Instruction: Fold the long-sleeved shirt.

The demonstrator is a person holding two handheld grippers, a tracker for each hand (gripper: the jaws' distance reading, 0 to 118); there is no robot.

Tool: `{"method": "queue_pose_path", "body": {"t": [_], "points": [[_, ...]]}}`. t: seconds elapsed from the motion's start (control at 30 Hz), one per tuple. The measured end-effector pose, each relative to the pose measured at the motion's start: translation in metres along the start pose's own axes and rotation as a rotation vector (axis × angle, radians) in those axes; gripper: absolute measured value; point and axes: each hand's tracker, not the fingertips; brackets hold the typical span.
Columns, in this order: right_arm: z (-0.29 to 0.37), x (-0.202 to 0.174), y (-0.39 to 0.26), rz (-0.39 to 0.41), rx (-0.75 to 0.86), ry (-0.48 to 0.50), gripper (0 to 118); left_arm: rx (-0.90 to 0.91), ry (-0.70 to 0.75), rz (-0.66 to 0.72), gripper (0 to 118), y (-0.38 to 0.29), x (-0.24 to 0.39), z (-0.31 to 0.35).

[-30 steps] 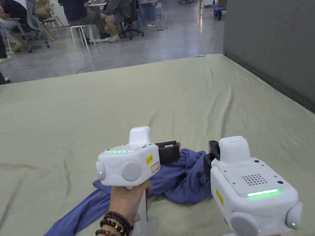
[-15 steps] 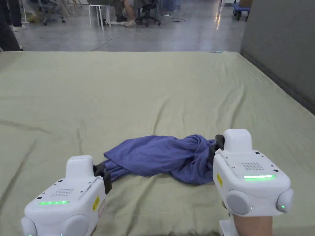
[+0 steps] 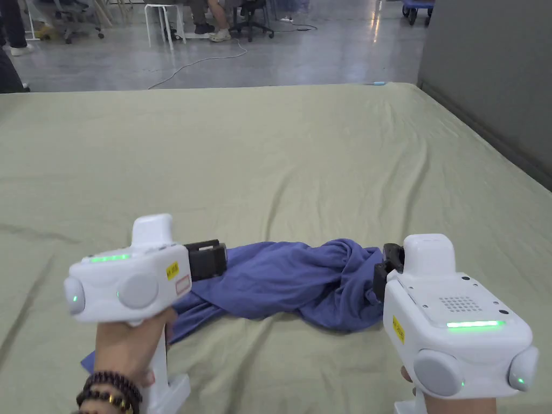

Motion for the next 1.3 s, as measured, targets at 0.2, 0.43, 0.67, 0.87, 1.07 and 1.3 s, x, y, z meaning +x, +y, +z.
{"method": "queue_pose_path", "body": {"t": [0.2,0.43,0.67,0.87,1.07,1.3], "points": [[-0.021,0.009,-0.008,-0.002,-0.06,-0.014,0,-0.253,0.167,-0.099,118,0.028,-0.023,-0.132],[-0.043,0.028,-0.008,-0.002,-0.105,-0.052,0,-0.433,0.181,-0.086,66,-0.004,-0.03,-0.18],[-0.083,0.052,-0.008,-0.051,-0.259,-0.06,25,-0.295,0.097,-0.136,0,0.026,-0.013,-0.138],[-0.124,0.048,-0.031,-0.009,-0.428,0.023,83,-0.197,0.056,-0.13,0,0.052,-0.005,-0.1],[-0.169,0.023,-0.041,0.069,-0.5,0.084,40,-0.145,0.029,-0.111,0,0.066,-0.001,-0.073],[-0.141,0.029,0.032,0.002,-0.29,0.13,4,-0.008,-0.032,-0.075,0,0.102,-0.012,-0.038]]}}
